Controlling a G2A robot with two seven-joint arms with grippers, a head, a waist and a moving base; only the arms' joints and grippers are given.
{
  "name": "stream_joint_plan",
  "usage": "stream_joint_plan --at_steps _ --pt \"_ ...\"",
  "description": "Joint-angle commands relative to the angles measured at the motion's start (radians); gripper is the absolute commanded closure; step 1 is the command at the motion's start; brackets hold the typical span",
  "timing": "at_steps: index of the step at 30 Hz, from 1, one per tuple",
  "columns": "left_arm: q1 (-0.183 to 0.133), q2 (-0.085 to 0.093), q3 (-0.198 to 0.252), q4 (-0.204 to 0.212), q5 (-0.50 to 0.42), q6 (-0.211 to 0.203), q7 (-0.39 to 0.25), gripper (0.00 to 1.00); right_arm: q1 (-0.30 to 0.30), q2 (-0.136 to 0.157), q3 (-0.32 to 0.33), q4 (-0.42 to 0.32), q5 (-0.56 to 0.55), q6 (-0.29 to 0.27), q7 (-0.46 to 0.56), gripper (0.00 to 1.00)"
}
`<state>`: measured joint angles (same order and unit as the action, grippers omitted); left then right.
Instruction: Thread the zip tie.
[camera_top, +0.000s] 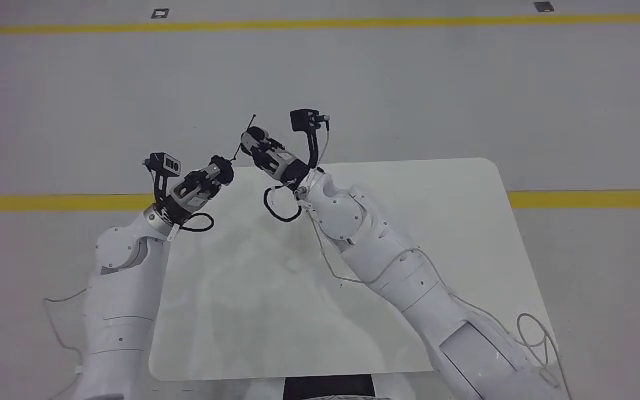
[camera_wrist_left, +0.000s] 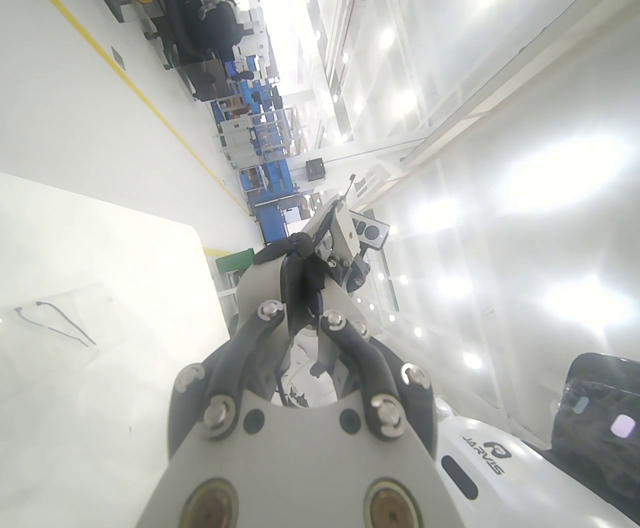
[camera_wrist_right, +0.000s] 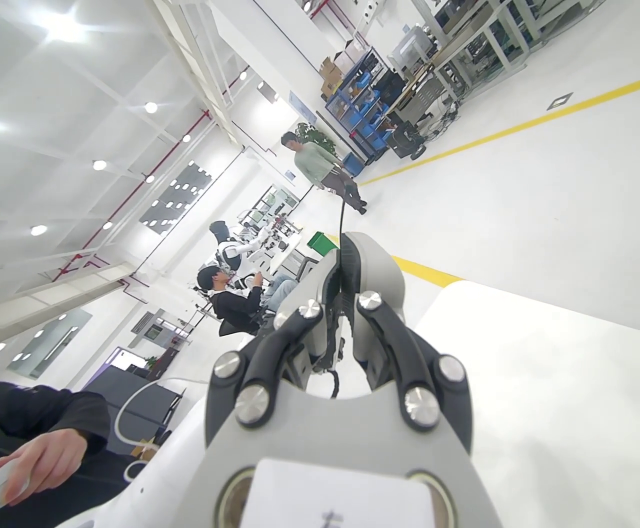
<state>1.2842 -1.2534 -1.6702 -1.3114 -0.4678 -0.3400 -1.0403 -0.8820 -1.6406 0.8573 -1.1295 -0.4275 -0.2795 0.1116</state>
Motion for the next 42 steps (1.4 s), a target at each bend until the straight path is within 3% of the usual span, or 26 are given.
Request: stream_joint_plan --at_steps 1,42 --pt "0.0 0.0 0.0 0.0 0.0 0.0 0.0 1.0 0.002 -0.002 0.0 0.004 -0.003 0.0 -0.002 1.0" --pt "0.0 0.0 0.0 0.0 0.0 0.0 0.0 1.0 -0.02 -0.018 0.025 0.007 -0.043 -0.002 0.009 1.0"
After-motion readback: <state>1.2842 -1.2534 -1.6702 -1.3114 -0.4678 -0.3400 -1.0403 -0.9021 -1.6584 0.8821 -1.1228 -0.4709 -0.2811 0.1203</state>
